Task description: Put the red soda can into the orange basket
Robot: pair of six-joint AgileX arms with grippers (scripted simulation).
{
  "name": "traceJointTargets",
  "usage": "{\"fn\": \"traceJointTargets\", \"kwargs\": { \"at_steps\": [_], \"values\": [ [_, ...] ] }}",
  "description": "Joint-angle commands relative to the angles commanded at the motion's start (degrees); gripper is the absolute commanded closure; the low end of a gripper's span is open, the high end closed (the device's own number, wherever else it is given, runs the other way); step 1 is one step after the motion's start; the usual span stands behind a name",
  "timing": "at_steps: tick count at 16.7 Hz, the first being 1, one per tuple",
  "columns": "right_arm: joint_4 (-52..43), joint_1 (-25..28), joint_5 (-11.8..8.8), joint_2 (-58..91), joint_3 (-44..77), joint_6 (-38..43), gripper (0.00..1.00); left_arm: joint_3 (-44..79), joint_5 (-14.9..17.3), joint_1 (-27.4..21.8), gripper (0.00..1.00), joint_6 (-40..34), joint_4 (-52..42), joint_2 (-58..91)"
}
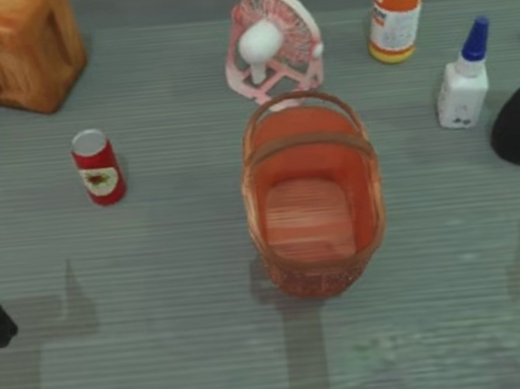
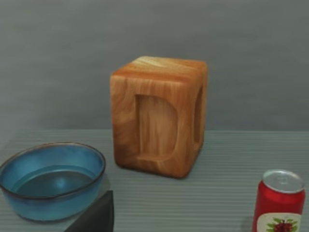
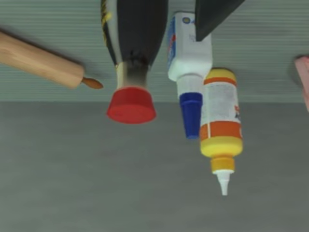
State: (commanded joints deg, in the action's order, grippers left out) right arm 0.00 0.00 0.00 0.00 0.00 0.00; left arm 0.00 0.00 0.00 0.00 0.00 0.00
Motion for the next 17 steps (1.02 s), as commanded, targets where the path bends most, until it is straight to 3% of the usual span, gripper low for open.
{"fn": "traceJointTargets", "kwargs": {
  "at_steps": [7,17],
  "values": [
    [0.0,0.0,0.0,0.0,0.0,0.0,0.0,8.59,1.12,-2.04,0.0,2.62,-7.08,8.23],
    [0.0,0.0,0.0,0.0,0.0,0.0,0.0,54.77,3.57,-9.27,0.0,17.1,-42.0,57.67]
  ]
}}
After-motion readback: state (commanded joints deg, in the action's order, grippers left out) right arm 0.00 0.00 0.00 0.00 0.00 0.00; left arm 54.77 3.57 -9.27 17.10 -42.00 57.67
